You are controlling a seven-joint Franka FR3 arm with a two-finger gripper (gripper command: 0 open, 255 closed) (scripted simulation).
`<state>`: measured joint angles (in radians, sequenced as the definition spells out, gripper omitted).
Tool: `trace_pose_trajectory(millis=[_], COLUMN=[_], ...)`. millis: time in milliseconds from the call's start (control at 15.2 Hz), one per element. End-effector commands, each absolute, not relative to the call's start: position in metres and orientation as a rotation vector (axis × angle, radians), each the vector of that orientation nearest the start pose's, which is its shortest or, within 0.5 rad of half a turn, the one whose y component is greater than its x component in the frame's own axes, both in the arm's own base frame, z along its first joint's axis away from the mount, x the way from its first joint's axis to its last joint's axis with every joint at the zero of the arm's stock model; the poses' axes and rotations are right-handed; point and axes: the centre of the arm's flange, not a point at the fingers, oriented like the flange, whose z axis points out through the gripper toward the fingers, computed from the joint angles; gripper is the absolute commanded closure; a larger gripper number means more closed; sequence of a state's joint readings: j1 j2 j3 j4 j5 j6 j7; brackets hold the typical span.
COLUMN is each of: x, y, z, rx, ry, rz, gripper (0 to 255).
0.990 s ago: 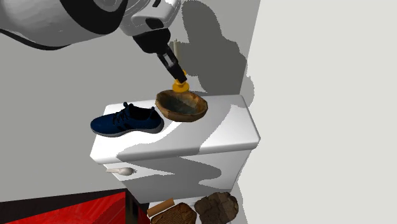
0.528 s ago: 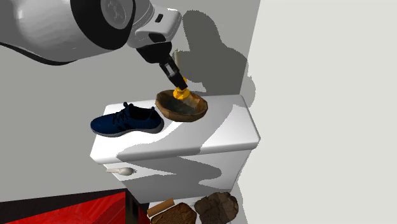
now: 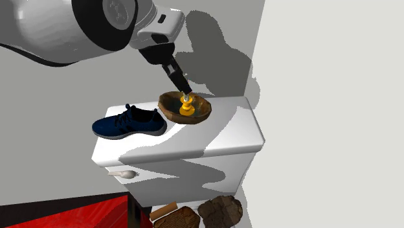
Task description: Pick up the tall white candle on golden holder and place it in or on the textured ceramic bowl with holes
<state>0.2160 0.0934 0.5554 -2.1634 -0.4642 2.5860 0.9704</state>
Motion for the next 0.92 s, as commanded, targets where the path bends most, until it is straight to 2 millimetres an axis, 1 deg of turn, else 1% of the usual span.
trace_pose_trajectory(millis=[0,66,330,858], x=[0.411,0.411,0.391,0.391], y=[0.405,0.405,0.399,0.399], z=[0.395,0.395,0.44,0.44], rx=[-2.973,-2.973,-2.973,-2.973], ry=[-0.215,-0.215,-0.215,-0.215], rz=[-0.637,-0.637,-0.637,-0.637], gripper=[0,0,0,0])
